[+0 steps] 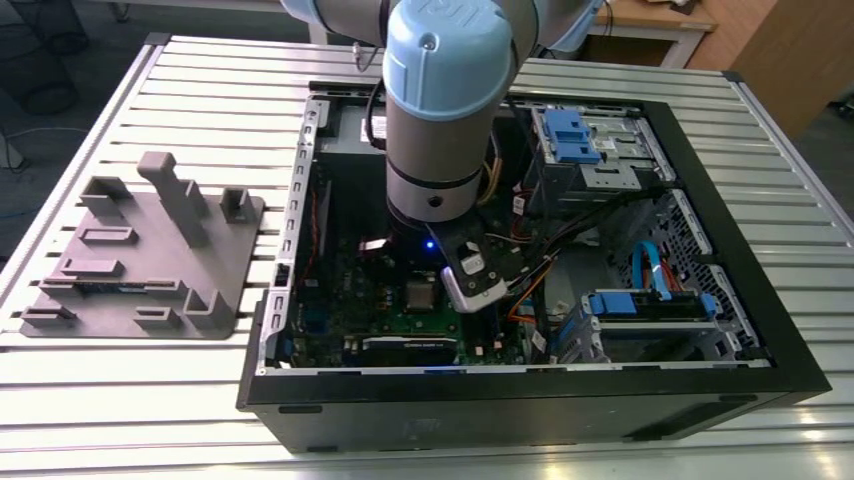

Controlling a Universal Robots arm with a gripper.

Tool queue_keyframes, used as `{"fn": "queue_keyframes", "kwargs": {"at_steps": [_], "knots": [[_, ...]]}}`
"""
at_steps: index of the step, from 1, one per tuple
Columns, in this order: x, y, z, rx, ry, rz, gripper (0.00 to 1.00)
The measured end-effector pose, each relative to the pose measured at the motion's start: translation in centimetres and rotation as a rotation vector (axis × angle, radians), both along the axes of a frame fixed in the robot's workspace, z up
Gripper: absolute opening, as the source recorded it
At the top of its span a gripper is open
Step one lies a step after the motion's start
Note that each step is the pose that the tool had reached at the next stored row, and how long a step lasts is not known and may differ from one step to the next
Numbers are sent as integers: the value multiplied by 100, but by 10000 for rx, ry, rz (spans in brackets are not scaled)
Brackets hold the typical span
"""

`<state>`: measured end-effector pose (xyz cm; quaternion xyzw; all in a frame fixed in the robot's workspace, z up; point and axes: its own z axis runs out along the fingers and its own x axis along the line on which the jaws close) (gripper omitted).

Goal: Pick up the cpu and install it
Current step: 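Place the cpu into insertion slot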

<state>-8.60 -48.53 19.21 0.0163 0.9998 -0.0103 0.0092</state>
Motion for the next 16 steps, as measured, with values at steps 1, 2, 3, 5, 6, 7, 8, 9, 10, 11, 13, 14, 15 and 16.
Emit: {"fn": "queue_keyframes", "kwargs": {"at_steps": [1,2,3,5,6,7,8,9,10,11,13,14,15,16], "knots": [[0,0,0,0,0,0,47],[0,0,0,0,1,1,47],[0,0,-1,0,0,1,47],[0,0,-2,1,0,0,47],[0,0,-2,1,0,0,47],[0,1,-2,1,0,0,47],[0,0,-2,1,0,0,47],[0,1,-3,2,-1,1,47],[0,0,-3,1,0,1,48],[0,0,-3,1,0,0,48],[0,0,-4,1,0,0,54],[0,0,-4,1,0,0,60],[0,0,-4,1,0,0,60],[0,1,-4,2,0,0,60]]}}
